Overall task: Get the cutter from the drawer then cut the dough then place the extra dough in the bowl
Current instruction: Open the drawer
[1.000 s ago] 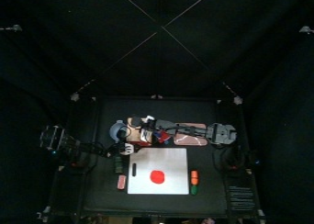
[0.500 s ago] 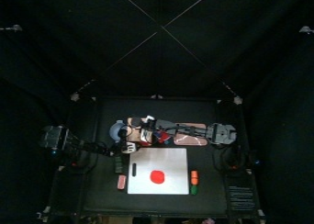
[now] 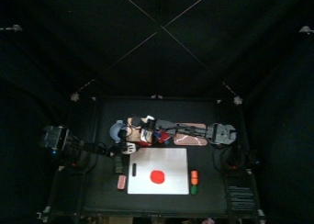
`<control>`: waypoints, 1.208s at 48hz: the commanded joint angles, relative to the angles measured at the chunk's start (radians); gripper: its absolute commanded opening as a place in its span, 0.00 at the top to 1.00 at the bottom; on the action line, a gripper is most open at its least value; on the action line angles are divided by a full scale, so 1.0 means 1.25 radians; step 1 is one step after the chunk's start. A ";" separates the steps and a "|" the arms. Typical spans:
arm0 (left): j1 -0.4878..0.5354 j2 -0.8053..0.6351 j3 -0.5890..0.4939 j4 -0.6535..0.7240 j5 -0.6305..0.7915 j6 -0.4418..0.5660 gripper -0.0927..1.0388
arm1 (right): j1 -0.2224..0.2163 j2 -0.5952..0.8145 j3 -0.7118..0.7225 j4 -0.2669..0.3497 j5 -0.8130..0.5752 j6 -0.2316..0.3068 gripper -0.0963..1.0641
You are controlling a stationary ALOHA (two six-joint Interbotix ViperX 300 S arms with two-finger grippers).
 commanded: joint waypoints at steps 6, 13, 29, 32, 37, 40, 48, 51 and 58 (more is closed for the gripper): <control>-0.056 -0.005 -0.016 -0.040 -0.025 0.000 0.39 | -0.001 -0.025 -0.012 0.000 -0.005 0.002 0.89; -0.086 -0.006 -0.017 -0.060 -0.038 0.000 0.39 | -0.001 -0.025 -0.011 -0.001 -0.006 0.004 0.89; -0.144 -0.005 -0.022 -0.096 -0.053 0.000 0.39 | -0.001 -0.025 -0.011 -0.001 -0.007 0.009 0.89; -0.152 -0.005 -0.026 -0.101 -0.056 0.000 0.39 | -0.001 -0.025 -0.011 -0.001 -0.007 0.010 0.89; -0.162 -0.005 -0.027 -0.106 -0.065 0.000 0.39 | -0.001 -0.025 -0.012 -0.001 -0.009 0.011 0.89; -0.168 -0.005 -0.027 -0.109 -0.069 0.001 0.39 | -0.001 -0.025 -0.012 -0.001 -0.009 0.011 0.89; -0.183 -0.004 -0.028 -0.124 -0.072 0.001 0.39 | 0.000 -0.025 -0.012 -0.001 -0.010 0.011 0.89; -0.188 0.000 -0.031 -0.129 -0.075 0.000 0.39 | -0.001 -0.025 -0.013 -0.001 -0.011 0.011 0.89; -0.189 0.011 -0.039 -0.133 -0.075 0.000 0.39 | 0.000 -0.025 -0.012 -0.001 -0.012 0.011 0.89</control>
